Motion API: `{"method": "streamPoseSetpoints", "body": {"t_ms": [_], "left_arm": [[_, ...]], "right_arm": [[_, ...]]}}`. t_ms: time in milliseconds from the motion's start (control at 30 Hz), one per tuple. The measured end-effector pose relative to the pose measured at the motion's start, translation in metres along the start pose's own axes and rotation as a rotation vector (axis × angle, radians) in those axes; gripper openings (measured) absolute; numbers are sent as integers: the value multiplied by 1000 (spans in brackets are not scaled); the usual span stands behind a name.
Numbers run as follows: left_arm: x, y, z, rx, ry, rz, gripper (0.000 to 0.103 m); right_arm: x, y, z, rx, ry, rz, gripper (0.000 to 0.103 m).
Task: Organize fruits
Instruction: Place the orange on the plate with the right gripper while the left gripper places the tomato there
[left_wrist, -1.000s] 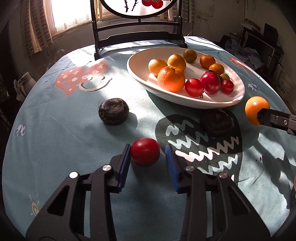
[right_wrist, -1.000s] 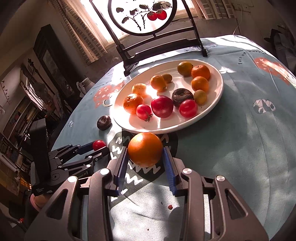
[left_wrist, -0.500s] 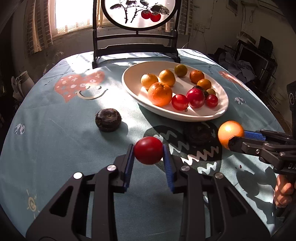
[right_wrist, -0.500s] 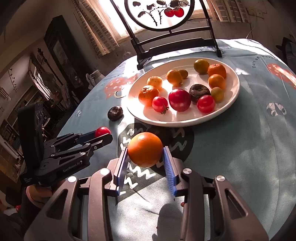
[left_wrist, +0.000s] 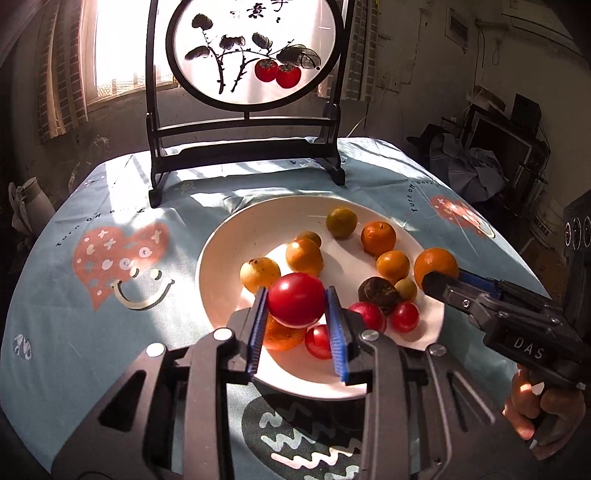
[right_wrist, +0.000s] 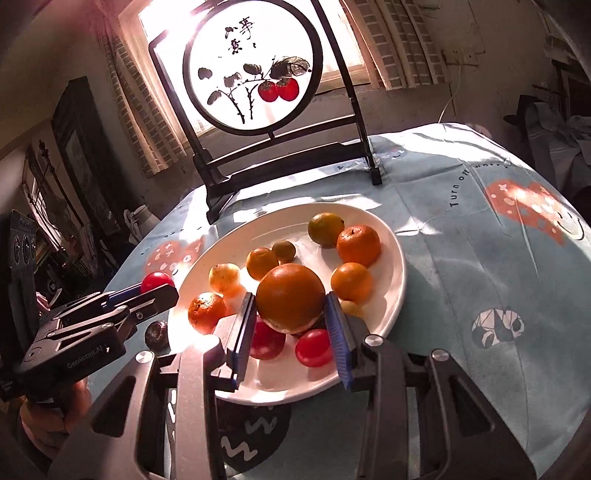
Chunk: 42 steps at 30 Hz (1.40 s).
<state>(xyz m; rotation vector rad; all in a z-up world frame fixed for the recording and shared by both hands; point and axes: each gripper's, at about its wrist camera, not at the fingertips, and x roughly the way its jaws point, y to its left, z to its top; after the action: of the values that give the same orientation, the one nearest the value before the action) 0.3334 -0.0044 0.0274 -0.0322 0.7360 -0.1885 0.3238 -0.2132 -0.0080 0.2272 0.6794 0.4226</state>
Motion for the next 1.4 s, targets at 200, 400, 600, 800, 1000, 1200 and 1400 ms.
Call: {"method": "streamPoseSetpoints", "body": {"t_ms": [200, 400, 600, 800, 1000, 1200, 1400], "left_arm": [[32, 2, 15, -1, 28, 20, 31], [52, 3, 24, -1, 47, 29, 31], [32, 4, 27, -10, -20, 108, 92], [-27, 20, 20, -54, -111, 165, 101], [-55, 50, -17, -99, -114, 230, 101], [-55, 84, -48, -176, -55, 283, 101], [-59, 94, -55, -218, -48, 301, 101]], "right_arm": [[23, -4, 11, -28, 20, -25, 38], [37, -4, 18, -64, 24, -41, 38], [40, 1, 19, -88, 50, -53, 46], [6, 13, 18, -77, -9, -12, 50], [-26, 36, -6, -115, -23, 41, 52], [-23, 67, -38, -190, 70, 91, 52], [-16, 83, -57, -247, 109, 76, 52]]}}
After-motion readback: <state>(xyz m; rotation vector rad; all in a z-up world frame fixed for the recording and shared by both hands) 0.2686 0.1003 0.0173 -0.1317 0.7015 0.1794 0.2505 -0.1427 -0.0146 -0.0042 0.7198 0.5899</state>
